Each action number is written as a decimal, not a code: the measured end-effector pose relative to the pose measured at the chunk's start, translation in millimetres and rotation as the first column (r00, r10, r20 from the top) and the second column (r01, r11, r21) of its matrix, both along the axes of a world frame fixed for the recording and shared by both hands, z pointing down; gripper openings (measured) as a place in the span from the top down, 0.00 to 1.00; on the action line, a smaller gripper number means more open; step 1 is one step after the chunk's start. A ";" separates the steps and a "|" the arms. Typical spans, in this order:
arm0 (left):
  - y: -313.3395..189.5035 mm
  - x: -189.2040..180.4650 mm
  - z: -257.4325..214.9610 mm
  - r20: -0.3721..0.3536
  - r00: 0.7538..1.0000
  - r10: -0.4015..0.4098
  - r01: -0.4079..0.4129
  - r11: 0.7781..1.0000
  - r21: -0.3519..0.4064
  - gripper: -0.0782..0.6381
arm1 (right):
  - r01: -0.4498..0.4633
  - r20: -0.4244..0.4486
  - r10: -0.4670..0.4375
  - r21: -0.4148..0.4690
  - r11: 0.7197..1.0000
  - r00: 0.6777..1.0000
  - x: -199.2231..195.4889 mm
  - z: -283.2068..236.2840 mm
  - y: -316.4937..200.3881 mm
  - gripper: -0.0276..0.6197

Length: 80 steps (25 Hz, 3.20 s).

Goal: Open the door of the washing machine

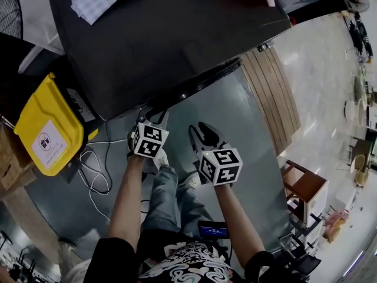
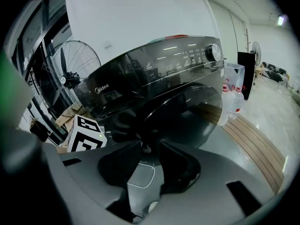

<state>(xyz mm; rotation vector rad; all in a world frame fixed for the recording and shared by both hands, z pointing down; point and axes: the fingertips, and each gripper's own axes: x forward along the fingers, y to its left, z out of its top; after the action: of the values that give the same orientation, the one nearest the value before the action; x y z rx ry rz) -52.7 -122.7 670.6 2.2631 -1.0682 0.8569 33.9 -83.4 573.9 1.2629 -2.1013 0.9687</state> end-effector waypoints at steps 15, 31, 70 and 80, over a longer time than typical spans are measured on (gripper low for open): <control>104.0 97.3 -6.8 -0.139 0.964 0.226 -0.239 0.967 -0.090 0.74 | -0.197 -0.182 0.183 -0.064 0.978 0.966 29.6 28.2 8.1 0.65; 81.0 57.7 -25.0 -0.199 0.980 0.024 -0.038 0.997 -0.068 0.74 | -0.220 -0.266 0.190 -0.088 0.972 0.945 120.6 31.5 57.6 0.75; 119.1 51.9 -171.7 -0.177 0.978 -0.111 0.146 0.970 0.195 0.81 | -0.406 -0.169 0.457 0.268 0.874 0.873 249.5 -103.2 123.3 0.95; 285.1 71.6 -310.5 -0.251 0.908 -0.337 0.407 0.852 0.329 0.88 | -0.126 0.046 0.118 0.427 0.896 0.992 191.9 -232.0 256.1 0.95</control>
<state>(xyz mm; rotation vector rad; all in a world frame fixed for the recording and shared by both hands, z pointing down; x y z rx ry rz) 18.9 162.4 360.1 2.2513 -1.6246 0.2892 225.9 172.8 341.8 1.6194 -2.3566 0.5779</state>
